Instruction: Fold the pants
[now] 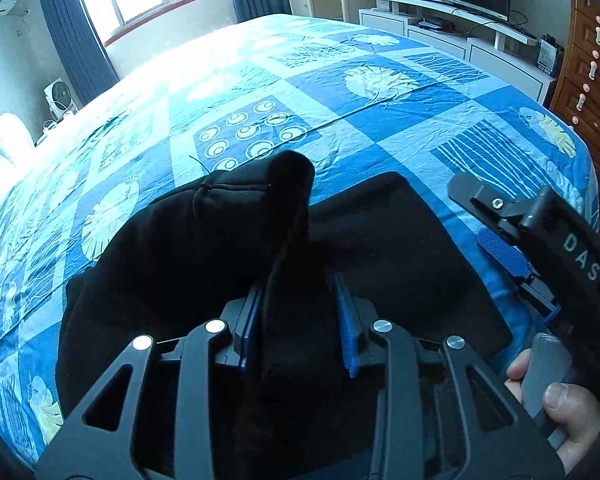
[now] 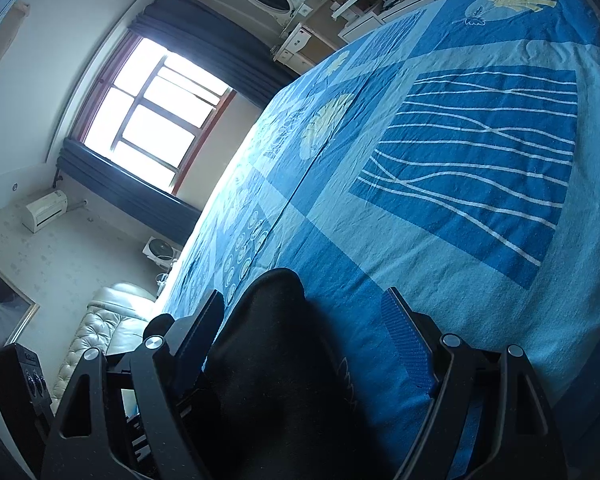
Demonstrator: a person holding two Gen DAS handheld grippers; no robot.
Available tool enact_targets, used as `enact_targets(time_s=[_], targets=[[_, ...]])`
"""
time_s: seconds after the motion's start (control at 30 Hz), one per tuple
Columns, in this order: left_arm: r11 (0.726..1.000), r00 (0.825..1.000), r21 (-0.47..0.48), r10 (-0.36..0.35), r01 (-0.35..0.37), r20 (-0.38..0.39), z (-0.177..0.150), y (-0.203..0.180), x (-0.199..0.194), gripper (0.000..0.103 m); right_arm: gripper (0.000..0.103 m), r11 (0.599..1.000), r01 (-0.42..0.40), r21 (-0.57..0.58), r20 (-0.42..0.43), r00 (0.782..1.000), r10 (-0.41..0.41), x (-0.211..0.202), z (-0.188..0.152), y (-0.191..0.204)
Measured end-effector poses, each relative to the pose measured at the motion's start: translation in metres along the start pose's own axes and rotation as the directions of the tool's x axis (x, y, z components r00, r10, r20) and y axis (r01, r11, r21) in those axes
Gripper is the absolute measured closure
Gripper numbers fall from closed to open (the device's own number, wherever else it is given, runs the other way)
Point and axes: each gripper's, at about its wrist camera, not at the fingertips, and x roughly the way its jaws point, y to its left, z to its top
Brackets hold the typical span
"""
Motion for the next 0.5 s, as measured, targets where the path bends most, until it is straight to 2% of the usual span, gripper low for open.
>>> enact_targets(time_s=[0.03, 0.07, 0.13, 0.2, 0.3, 0.4, 0.5], targets=[[1.000, 1.000, 0.006, -0.006, 0.006, 0.016, 0.001, -0.002, -0.007, 0.060, 0.023, 1.000, 0.002, -0.002, 0.000, 1.000, -0.002, 0.001, 0.000, 0.001], [1.000, 0.999, 0.007, -0.013, 0.012, 0.039, 0.002, -0.002, -0.015, 0.051, 0.023, 1.000, 0.003, -0.004, 0.000, 1.000, -0.003, 0.001, 0.000, 0.002], [0.999, 0.995, -0.003, -0.032, 0.032, 0.100, 0.004, 0.000, -0.035, 0.042, 0.023, 1.000, 0.006, -0.011, 0.000, 1.000, -0.006, 0.002, -0.001, 0.003], [0.999, 0.987, -0.015, -0.040, 0.043, 0.153, 0.006, 0.007, -0.055, 0.029, 0.023, 1.000, 0.009, -0.019, 0.003, 1.000, -0.009, 0.002, -0.001, 0.004], [0.997, 0.971, -0.064, -0.024, 0.040, 0.236, 0.004, 0.034, -0.085, 0.016, 0.023, 0.999, 0.006, -0.035, 0.033, 0.999, -0.005, -0.003, -0.003, 0.009], [0.989, 0.961, -0.149, 0.024, 0.018, 0.274, -0.012, 0.079, -0.104, 0.013, 0.023, 0.998, -0.002, -0.069, 0.077, 0.997, 0.007, -0.012, -0.004, 0.015], [0.970, 0.967, -0.244, 0.073, -0.011, 0.246, -0.040, 0.135, -0.107, 0.013, 0.023, 0.990, -0.024, -0.137, 0.063, 0.997, 0.033, -0.017, -0.005, 0.032]])
